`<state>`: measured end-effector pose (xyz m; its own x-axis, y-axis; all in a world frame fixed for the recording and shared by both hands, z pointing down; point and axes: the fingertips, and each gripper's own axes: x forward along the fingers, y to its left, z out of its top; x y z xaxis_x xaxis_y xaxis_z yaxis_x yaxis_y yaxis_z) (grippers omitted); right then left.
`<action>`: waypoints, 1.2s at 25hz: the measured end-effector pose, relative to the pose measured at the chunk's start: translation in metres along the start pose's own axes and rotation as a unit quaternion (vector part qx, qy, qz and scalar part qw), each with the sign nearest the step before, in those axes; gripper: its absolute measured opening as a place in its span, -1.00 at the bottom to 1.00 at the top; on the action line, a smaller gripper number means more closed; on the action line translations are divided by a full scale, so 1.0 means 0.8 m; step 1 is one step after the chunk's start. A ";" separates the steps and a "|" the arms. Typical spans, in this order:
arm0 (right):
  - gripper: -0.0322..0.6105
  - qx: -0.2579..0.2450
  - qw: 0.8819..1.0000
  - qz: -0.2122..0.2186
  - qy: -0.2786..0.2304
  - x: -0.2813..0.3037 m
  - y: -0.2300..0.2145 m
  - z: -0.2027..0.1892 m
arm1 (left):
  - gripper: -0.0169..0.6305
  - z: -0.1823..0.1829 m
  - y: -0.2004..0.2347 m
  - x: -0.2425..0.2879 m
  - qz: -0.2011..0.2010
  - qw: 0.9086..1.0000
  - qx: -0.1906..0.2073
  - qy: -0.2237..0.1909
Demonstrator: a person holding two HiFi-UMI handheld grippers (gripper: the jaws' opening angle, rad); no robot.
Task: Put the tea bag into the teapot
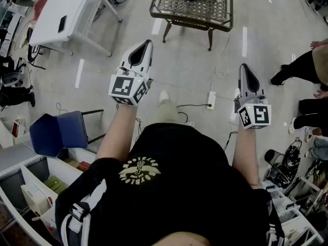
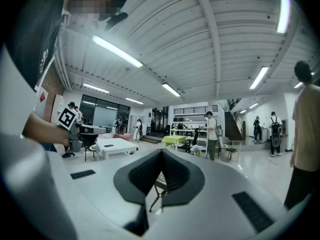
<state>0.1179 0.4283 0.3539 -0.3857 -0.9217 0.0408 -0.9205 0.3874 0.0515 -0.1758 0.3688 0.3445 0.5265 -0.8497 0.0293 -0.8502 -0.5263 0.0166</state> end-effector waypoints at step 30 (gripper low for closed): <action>-0.88 0.037 0.994 -0.105 0.001 0.101 -0.032 0.026 | -0.96 -0.013 0.090 0.140 -0.111 0.994 0.019 0.018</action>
<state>0.1087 0.3434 0.3352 -0.1845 -0.9821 0.0382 -0.9828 0.1840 -0.0153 -0.1782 0.2361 0.3592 0.6997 -0.7114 0.0657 -0.7125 -0.7016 -0.0104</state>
